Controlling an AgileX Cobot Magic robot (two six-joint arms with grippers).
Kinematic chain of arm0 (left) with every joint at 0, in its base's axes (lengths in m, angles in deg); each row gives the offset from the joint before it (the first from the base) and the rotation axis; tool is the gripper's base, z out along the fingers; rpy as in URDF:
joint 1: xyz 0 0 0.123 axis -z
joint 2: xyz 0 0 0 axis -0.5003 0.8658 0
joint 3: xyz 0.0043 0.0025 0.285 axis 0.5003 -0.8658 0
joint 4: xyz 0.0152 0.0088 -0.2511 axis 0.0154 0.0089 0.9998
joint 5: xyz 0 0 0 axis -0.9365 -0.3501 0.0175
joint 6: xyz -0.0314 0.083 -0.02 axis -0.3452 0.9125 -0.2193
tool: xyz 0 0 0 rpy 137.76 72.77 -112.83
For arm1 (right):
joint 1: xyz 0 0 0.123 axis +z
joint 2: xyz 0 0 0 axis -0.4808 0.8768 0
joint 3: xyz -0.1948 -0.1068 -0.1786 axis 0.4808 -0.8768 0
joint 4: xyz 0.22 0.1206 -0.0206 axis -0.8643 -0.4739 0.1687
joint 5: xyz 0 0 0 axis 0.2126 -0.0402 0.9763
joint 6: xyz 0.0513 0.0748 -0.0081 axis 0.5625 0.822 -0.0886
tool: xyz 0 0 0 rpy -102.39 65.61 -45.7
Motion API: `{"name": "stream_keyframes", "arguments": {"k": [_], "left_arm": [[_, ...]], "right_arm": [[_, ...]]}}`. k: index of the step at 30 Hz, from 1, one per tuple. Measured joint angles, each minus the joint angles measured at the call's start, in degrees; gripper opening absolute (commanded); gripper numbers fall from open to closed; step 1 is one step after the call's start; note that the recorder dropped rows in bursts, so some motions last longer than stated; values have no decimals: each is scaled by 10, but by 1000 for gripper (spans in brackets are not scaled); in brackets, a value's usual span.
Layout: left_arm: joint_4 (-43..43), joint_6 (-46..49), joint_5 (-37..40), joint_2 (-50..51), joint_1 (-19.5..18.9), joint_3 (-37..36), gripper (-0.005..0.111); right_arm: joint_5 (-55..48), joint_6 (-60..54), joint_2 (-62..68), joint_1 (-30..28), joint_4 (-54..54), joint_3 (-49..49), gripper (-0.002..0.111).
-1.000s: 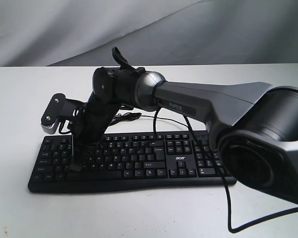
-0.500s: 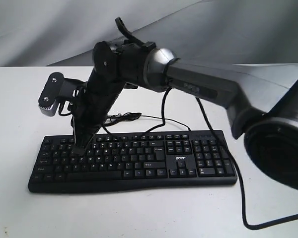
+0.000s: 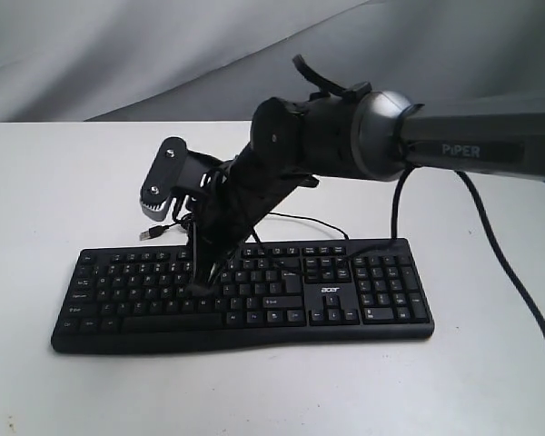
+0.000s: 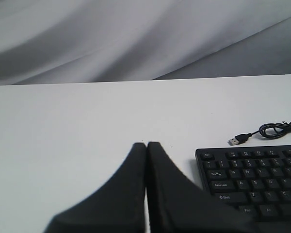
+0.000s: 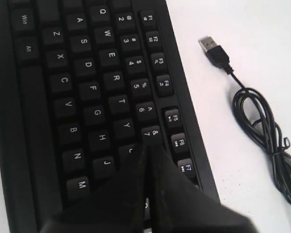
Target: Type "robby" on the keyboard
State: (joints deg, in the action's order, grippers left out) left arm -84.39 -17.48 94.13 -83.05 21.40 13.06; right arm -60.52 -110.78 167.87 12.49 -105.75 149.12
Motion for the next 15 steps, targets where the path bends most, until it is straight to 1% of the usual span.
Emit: {"name": "stream_keyframes", "arguments": {"k": [4,15], "left_arm": [[0,0,0,0,0,0,0],[0,0,0,0,0,0,0]], "right_arm": [[0,-9,0,-4,-12,-6,0],[-22,10,16,-15,-12,-7,0]]}}
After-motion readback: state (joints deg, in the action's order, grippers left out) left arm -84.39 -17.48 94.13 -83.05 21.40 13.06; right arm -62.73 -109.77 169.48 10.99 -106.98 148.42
